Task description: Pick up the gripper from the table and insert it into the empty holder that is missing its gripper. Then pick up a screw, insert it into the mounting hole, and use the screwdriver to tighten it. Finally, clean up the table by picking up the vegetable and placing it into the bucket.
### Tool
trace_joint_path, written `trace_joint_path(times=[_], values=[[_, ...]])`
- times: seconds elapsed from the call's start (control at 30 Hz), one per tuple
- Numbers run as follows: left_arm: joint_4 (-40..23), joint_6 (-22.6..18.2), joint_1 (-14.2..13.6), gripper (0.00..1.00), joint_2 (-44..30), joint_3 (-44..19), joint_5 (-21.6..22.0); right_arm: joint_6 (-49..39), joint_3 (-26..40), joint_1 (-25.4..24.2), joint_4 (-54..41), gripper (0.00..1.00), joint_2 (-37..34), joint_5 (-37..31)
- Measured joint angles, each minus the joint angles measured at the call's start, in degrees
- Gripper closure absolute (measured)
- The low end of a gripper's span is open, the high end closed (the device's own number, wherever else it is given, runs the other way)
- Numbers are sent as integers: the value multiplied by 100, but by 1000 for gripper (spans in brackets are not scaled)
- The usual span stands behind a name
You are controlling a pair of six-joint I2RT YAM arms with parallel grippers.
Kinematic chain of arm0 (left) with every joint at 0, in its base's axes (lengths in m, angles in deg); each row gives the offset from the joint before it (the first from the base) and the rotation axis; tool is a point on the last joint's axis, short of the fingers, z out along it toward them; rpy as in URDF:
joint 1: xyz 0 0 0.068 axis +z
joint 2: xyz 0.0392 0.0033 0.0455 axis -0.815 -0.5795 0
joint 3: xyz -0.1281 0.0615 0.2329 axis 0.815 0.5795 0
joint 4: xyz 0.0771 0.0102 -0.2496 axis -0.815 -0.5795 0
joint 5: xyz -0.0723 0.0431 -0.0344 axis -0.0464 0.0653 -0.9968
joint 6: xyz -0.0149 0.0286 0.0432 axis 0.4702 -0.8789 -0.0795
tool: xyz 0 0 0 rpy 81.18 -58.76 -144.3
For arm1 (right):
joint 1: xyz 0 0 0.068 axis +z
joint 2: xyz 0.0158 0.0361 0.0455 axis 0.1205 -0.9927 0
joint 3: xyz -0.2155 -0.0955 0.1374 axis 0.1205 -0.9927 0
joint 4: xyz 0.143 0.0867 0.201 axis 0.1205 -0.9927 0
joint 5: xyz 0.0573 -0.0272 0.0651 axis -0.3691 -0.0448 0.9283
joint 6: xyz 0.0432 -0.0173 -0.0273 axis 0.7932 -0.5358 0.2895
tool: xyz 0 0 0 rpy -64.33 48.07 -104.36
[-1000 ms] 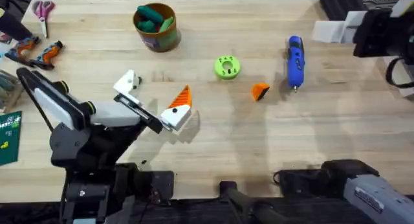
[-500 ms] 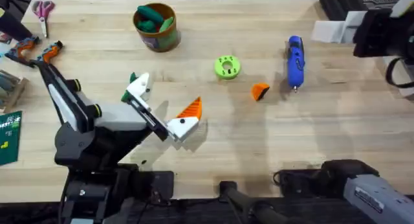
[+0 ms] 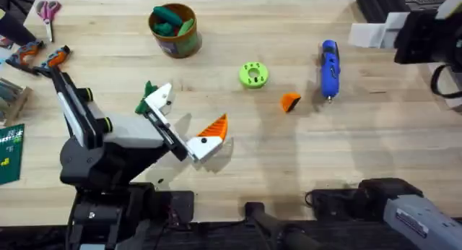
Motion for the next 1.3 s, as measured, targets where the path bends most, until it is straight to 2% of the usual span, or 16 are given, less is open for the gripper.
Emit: trace_joint_path(times=[0.17, 0.83, 1.17, 1.3], values=[[-22, 20, 154, 14, -2, 0, -190, 0, 2, 0, 0, 10, 0, 0], [-28, 37, 155, 14, 0, 0, -277, 0, 2, 0, 2, 10, -2, 0], [-28, 35, 155, 14, -2, 0, -278, 272, 2, 0, 33, 10, 0, 17], [-28, -74, 155, 14, -1, 0, -279, 333, 2, 0, 81, 10, 0, 188]])
